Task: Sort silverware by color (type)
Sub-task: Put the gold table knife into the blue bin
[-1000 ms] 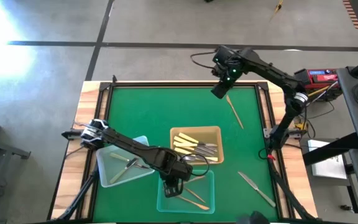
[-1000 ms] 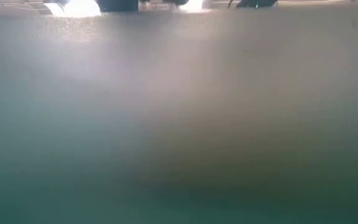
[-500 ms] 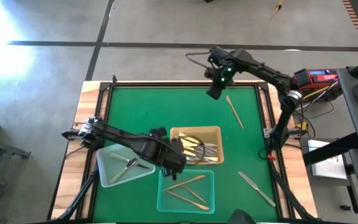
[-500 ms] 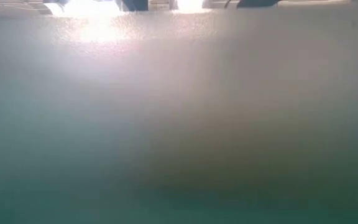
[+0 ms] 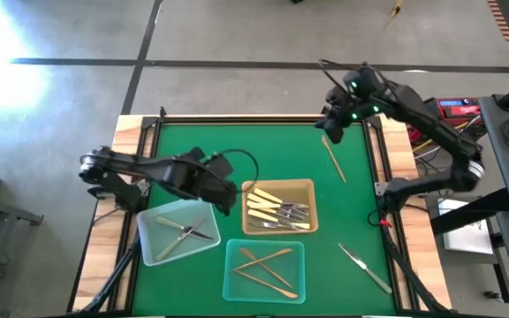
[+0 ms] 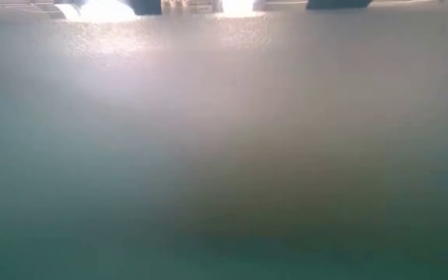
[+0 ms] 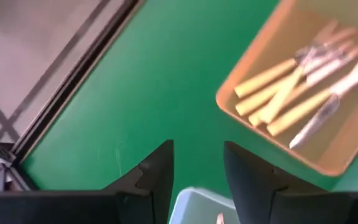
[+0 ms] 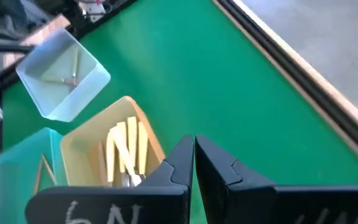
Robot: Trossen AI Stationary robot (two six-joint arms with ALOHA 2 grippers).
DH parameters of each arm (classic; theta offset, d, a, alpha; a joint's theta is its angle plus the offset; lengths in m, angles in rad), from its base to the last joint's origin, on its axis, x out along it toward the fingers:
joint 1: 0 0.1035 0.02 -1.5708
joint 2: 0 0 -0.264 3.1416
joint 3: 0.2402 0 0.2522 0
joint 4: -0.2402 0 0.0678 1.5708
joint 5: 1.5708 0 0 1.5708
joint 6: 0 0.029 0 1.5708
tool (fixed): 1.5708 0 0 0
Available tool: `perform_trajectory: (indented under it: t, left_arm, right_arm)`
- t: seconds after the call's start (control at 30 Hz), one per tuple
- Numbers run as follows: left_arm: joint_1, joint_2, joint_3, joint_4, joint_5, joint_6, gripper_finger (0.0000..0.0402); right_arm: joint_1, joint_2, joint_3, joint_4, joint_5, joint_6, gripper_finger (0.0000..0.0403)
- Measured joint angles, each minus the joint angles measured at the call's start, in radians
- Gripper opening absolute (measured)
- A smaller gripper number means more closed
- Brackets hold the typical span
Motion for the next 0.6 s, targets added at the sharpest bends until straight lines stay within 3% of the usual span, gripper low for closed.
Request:
perform_trajectory:
  t: [0.17, 0.27, 0.37, 0.47, 0.6]
  left_arm:
    - [0.037, -0.144, -0.154, 0.151, -0.029, 0.01, 0.0122]
    - [0.06, -0.222, -0.248, 0.208, -0.031, 0.018, 0.0122]
    - [0.092, -0.297, -0.345, 0.229, -0.03, 0.021, 0.0122]
    - [0.137, -0.375, -0.441, 0.251, -0.03, 0.019, 0.0122]
    - [0.189, -0.487, -0.567, 0.316, -0.029, 0.048, 0.0122]
  right_arm:
    - [0.023, -0.14, -0.224, 0.111, -0.001, 0.134, 0.0009]
    - [0.024, -0.189, -0.309, 0.119, 0.0, 0.3, 0.0009]
    - [0.024, -0.211, -0.367, 0.123, 0.008, 0.447, 0.0009]
    - [0.024, -0.211, -0.411, 0.195, 0.04, 0.457, 0.0009]
    - [0.023, -0.18, -0.423, 0.148, 0.035, 0.538, 0.0009]
